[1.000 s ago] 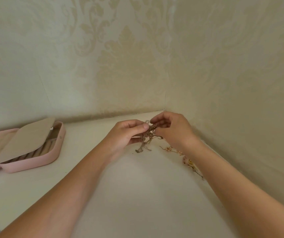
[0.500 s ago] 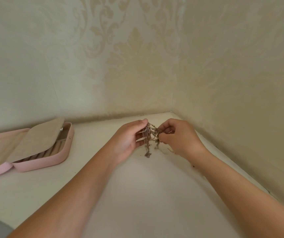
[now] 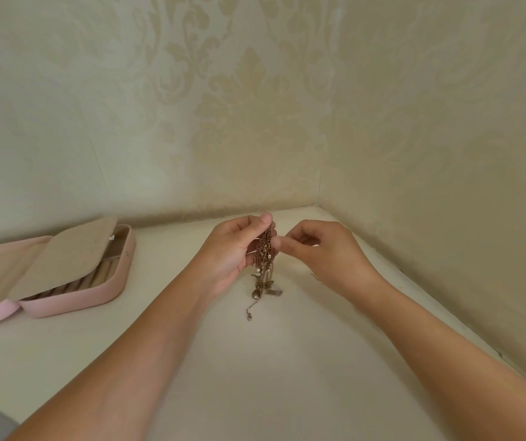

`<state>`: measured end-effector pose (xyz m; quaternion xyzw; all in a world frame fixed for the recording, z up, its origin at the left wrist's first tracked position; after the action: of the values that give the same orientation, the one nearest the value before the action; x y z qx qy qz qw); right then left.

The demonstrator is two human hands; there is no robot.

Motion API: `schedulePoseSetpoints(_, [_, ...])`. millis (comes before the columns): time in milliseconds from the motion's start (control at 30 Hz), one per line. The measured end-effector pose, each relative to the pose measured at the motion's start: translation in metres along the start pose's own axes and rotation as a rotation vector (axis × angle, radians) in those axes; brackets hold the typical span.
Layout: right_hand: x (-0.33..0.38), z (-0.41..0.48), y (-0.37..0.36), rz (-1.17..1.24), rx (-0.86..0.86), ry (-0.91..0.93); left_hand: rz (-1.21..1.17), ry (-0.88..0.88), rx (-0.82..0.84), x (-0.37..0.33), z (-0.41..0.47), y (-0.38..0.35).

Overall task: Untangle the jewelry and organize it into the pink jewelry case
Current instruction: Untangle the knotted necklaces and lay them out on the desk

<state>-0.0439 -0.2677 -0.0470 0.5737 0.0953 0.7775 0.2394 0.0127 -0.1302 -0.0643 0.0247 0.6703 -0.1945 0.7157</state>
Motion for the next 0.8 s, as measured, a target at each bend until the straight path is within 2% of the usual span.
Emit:
schedulePoseSetpoints(133, [0.004,-0.004,-0.005,-0.048,0.021,0.026,0.063,-0.006,-0.031,0.002,0.000,0.002])
schedulePoseSetpoints(400, [-0.004,-0.003,-0.009,-0.039,-0.006,-0.020,0.066,-0.025,0.057,0.003,-0.002,-0.002])
schedulePoseSetpoints(500, [-0.003,-0.004,-0.007,0.084,0.003,-0.086,0.053,-0.017,0.054,0.002,-0.005,-0.003])
schedulePoseSetpoints(567, [-0.004,-0.005,-0.006,0.237,0.035,-0.195,0.053,0.003,0.048,0.003,-0.006,-0.003])
schedulePoseSetpoints(667, [-0.004,-0.008,-0.013,0.607,0.202,-0.349,0.048,0.030,0.039,0.005,-0.008,-0.006])
schedulePoseSetpoints(733, [-0.003,-0.011,-0.019,0.730,0.290,-0.388,0.048,0.041,0.017,0.004,-0.010,-0.007])
schedulePoseSetpoints(800, [-0.002,-0.013,-0.023,0.800,0.309,-0.397,0.070,0.043,0.017,0.003,-0.011,-0.007])
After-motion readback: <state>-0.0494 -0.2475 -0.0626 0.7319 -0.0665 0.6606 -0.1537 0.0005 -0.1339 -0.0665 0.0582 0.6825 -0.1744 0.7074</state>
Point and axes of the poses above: each hand's wrist, its own z-axis towards the middle knuckle, its own y-axis out of the back of the hand, x = y × z, the point moved 4 cm from there along z, towards the middle knuckle, and after that the axes turned 5 degrees about -x, right-handed, at the moved point
